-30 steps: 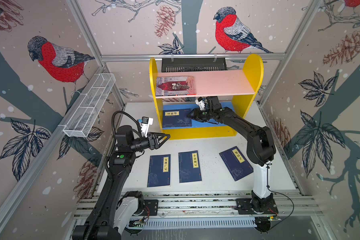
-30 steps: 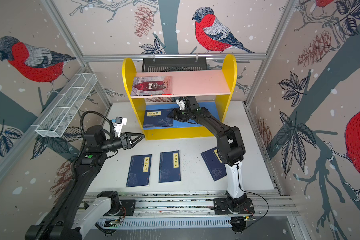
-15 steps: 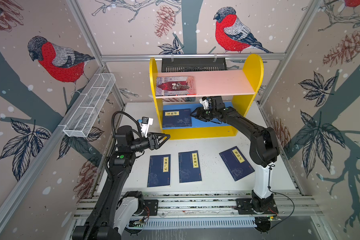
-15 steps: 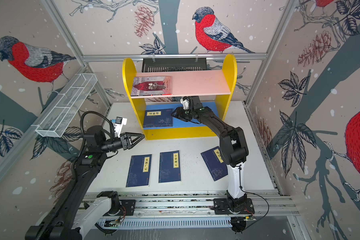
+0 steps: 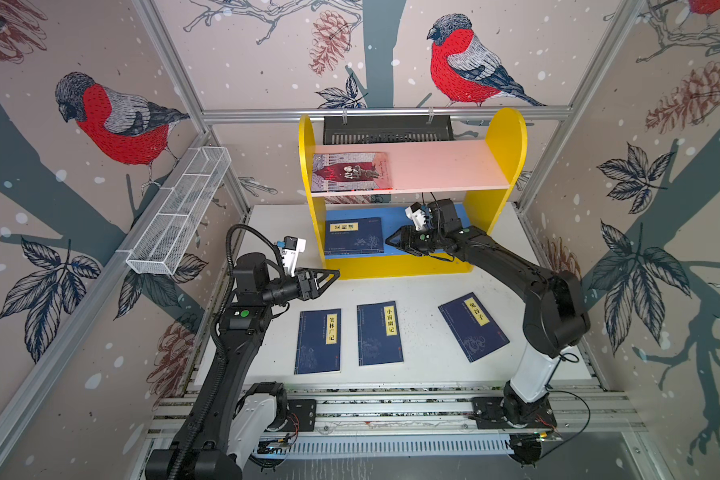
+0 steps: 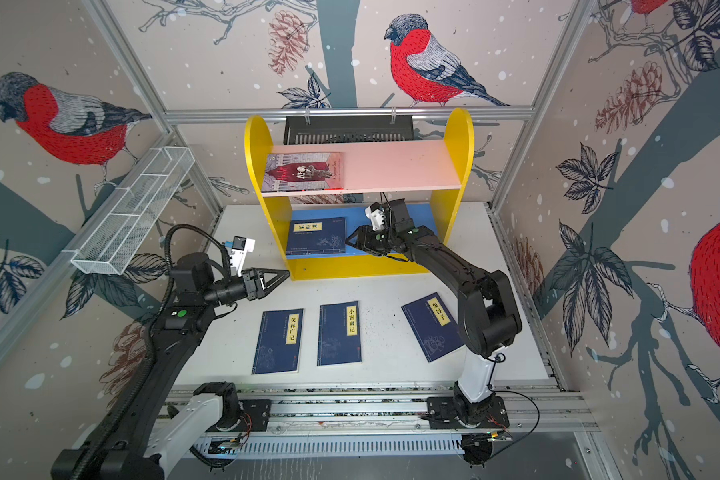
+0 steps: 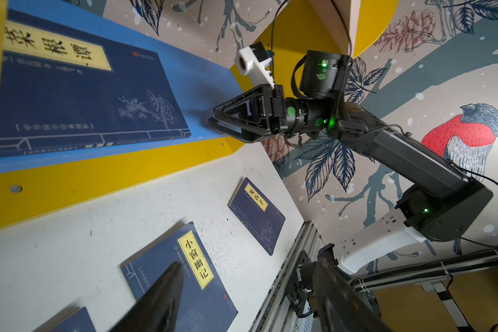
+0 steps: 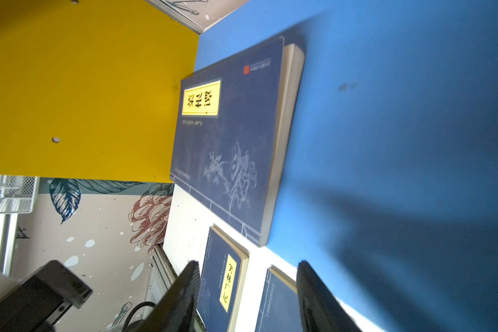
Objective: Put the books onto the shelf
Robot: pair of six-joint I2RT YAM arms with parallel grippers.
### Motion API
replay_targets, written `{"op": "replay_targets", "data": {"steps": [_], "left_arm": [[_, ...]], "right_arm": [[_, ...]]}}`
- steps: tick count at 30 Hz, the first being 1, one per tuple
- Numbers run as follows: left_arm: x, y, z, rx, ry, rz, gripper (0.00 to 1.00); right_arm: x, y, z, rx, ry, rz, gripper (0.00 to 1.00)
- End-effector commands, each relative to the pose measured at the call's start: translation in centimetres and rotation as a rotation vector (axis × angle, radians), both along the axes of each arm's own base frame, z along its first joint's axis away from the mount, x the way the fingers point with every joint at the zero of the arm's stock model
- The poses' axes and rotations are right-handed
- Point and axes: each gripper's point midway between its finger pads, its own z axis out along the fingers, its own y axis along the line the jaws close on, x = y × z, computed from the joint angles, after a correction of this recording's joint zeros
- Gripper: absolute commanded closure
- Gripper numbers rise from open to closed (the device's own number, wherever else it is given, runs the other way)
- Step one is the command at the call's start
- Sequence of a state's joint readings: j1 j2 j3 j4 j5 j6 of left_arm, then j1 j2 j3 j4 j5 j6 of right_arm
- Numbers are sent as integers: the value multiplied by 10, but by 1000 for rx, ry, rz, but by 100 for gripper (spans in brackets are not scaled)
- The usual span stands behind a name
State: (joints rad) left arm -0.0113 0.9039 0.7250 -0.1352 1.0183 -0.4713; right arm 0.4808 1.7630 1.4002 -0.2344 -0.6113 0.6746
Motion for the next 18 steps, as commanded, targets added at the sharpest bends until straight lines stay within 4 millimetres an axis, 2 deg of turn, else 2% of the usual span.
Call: {"op": "replay_targets", "data": {"steps": [1, 5, 9, 15, 18], "left_arm": [[1, 2, -3, 15, 12, 22, 28], [4, 7, -8, 7, 52, 75, 27], [5, 10, -29, -13, 158, 127, 27], [2, 11, -66, -1, 273, 144, 27], [-2, 9, -80, -3, 321, 136, 27]], "right_arm": [[-18, -5, 10, -6, -43, -7, 44], [-52, -17, 15, -39, -61, -24, 44], [-88, -26, 7, -104, -63, -48, 44], [-141, -31, -45, -167, 26, -58, 43], [-159, -35, -64, -185, 59, -74, 43]]}}
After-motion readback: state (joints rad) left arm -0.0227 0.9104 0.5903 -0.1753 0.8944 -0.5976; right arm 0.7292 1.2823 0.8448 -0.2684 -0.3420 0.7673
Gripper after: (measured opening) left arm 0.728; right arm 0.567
